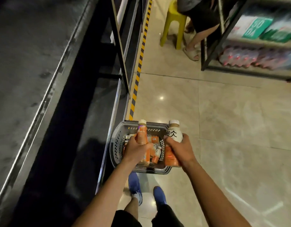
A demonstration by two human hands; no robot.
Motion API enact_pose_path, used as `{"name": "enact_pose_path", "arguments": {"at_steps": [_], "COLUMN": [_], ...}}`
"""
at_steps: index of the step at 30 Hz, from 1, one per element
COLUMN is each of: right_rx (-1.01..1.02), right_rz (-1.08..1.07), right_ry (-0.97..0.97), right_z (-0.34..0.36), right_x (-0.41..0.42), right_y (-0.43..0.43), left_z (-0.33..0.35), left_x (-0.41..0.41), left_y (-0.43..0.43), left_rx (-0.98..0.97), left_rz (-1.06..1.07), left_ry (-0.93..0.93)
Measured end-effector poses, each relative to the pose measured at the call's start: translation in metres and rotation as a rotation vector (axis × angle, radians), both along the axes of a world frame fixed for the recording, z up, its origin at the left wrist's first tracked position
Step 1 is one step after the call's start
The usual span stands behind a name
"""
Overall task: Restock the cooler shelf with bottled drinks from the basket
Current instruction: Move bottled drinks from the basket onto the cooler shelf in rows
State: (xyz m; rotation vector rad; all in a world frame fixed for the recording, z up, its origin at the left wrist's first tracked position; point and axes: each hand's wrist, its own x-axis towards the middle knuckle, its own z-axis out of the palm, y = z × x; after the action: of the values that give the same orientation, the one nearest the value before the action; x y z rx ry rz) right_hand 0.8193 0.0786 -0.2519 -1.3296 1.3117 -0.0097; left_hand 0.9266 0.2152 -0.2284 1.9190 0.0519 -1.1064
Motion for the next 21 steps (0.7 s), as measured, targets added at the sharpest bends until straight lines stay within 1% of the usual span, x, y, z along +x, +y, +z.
{"name": "enact_pose_path", "arguments": {"at_steps": [5, 9, 14, 18, 21], "right_rx": [0.056, -0.003, -0.124, -0.182, -0.177], "right_rz": [-0.019, 0.114, 0.333, 0.494, 0.632], "right_ry": [-0.120, -0.183, -0.278, -0.403, -0.513], "right_z": [0.041, 0.066, 0.107, 0.149, 0.181], "right_x": [-0.041, -0.054, -0.041, -0.031, -0.022], "right_y": [0.025, 0.027, 0.035, 0.070, 0.108], "left_z": [0.046, 0.076, 0.125, 0.161, 0.190], "left_x": [-0.043, -0.071, -0.094, -0.115, -0.135], "left_y": [0.018, 0.032, 0.064, 0.111, 0.153], "left_rx": [-0.079, -0.136, -0.160, -0.168, -0.183], "left_rz": [0.106, 0.186, 0.360, 0.523, 0.652], "left_ry": [-0.040, -0.090, -0.234, -0.361, -0.409]}}
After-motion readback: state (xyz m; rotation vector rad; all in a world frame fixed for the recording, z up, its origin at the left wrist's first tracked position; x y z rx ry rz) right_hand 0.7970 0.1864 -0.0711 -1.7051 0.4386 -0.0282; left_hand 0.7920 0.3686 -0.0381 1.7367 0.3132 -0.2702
